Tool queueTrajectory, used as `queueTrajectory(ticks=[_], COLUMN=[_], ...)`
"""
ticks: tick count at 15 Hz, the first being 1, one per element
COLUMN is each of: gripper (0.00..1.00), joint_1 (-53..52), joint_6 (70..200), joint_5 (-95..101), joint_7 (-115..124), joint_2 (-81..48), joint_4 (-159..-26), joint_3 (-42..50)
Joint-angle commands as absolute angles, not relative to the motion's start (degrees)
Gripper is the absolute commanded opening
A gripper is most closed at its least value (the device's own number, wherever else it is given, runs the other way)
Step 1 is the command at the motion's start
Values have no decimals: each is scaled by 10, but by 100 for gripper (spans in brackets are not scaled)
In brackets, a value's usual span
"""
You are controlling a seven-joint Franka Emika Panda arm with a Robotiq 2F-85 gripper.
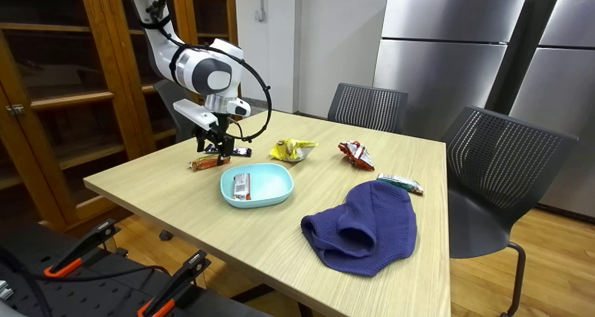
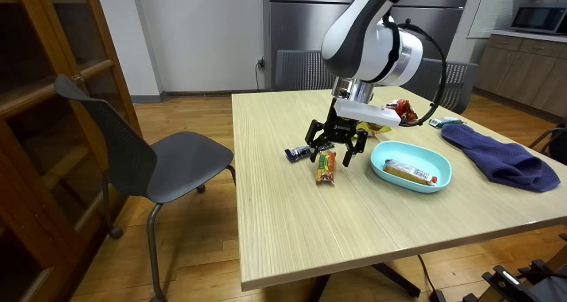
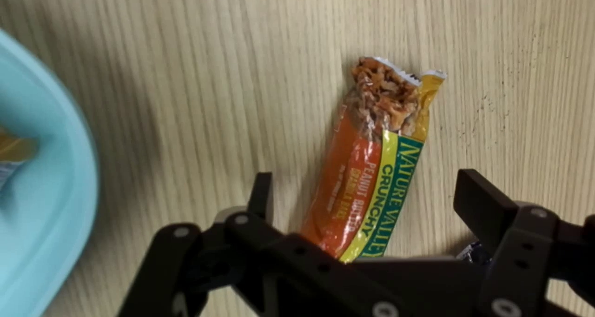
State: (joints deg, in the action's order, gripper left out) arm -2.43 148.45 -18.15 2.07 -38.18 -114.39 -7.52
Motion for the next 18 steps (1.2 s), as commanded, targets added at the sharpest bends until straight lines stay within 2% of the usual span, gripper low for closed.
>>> queueTrajectory(ticks=[1, 18], gripper=[100, 100], joint_1=[-32, -47], joint_6=[1463, 1471], joint_5=[-165, -154], joint_7=[39, 81], joint_2=[-386, -379], joint_4=[-1132, -1126], joint_3=[-73, -52])
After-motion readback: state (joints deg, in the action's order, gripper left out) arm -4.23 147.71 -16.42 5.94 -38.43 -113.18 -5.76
